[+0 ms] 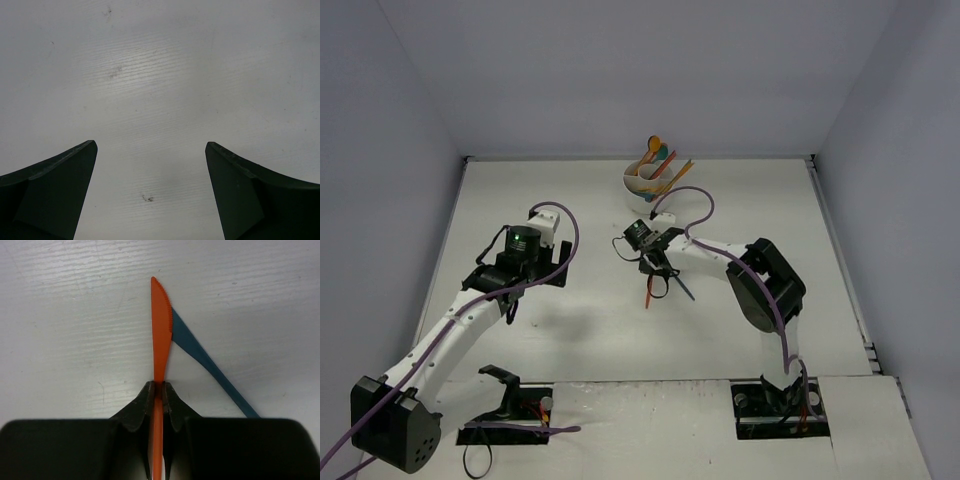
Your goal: Sort the eating utensils into containers
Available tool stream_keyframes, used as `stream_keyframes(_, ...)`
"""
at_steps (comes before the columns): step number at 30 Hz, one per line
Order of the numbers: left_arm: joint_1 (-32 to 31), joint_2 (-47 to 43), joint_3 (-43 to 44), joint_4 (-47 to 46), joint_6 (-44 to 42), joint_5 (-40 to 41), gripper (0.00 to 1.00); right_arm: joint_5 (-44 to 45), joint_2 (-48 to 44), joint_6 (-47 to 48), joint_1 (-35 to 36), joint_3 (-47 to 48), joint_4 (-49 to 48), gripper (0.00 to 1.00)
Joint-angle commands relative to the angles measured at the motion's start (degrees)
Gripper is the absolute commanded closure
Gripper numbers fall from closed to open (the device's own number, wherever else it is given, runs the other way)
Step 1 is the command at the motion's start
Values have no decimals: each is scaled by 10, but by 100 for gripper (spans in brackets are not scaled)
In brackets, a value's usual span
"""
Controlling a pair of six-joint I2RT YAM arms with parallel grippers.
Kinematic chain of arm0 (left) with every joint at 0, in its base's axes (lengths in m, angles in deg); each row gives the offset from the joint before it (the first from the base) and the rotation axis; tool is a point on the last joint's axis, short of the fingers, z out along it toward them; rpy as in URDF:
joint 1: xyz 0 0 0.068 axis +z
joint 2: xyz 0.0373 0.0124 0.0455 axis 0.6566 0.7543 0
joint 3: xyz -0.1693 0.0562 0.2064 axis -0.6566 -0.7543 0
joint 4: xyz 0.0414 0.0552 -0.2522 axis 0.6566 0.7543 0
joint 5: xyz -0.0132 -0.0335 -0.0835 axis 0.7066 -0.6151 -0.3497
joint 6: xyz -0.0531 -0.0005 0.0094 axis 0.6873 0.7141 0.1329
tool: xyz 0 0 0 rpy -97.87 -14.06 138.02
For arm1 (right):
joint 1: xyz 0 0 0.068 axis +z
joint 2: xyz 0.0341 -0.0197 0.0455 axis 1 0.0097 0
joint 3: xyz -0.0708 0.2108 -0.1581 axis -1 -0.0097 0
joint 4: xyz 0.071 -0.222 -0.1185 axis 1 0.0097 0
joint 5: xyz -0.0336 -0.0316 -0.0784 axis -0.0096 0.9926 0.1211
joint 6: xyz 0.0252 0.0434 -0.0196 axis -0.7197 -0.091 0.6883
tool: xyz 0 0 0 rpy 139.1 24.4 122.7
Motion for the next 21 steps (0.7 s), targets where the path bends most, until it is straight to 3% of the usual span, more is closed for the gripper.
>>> stream_keyframes(1, -4, -12, 27, -12, 3, 4, 12, 32, -78, 14, 21, 39, 11, 100)
stream_keyframes(12, -3, -10, 28, -12, 2, 11, 12, 162, -232, 95, -18, 82, -25, 100)
stream_keyframes(15, -3, -10, 27, -13, 1, 12, 12, 173, -261, 108, -56, 73, -86, 100)
stream_keyframes(21, -3, -13, 24, -21, -4, 17, 12, 189, -297, 162, -127, -4, -339, 100)
